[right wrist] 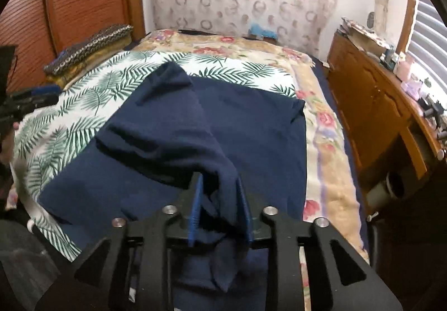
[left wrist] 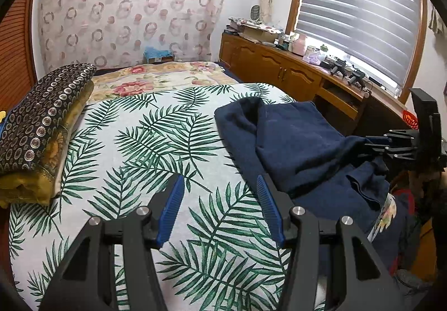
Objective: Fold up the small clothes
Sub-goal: 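Grasp the navy shirt end with the right gripper and lift it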
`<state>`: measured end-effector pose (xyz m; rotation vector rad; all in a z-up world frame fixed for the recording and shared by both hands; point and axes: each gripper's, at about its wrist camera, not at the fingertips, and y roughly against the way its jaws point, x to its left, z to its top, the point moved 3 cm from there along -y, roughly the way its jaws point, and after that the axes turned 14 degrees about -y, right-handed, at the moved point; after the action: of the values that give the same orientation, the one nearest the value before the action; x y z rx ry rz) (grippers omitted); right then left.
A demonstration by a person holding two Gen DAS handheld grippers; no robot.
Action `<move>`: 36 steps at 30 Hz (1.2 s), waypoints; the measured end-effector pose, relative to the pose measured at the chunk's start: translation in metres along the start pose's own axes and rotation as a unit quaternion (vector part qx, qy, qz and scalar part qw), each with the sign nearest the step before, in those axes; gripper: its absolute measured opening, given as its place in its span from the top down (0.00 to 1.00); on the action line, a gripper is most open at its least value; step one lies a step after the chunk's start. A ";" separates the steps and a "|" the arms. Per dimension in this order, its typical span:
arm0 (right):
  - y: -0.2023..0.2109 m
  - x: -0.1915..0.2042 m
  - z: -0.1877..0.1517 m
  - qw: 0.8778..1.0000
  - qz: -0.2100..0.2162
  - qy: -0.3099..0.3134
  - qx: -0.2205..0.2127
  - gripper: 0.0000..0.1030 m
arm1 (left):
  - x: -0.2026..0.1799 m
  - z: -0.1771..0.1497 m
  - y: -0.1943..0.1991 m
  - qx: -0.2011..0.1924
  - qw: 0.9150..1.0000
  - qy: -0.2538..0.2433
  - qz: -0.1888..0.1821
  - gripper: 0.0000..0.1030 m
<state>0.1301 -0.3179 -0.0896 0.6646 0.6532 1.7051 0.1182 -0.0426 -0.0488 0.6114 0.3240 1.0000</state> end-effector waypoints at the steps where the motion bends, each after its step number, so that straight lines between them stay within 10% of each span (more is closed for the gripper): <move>1: 0.003 0.002 0.000 1.000 0.006 0.001 -0.004 0.72 | 0.000 0.000 0.000 0.000 1.000 0.000 0.000 0.48; 6: 0.015 0.014 0.012 0.999 0.025 0.012 -0.034 0.47 | -0.001 0.000 -0.002 0.001 1.000 -0.002 -0.002 0.48; 36: -0.097 0.129 0.007 0.983 0.107 0.123 0.083 0.41 | -0.002 -0.014 -0.006 0.008 1.000 0.003 -0.006 0.48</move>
<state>0.1734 -0.1710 -0.1423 0.6649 0.9336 1.9661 0.1135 -0.0423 -0.0636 0.6214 0.3405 0.9890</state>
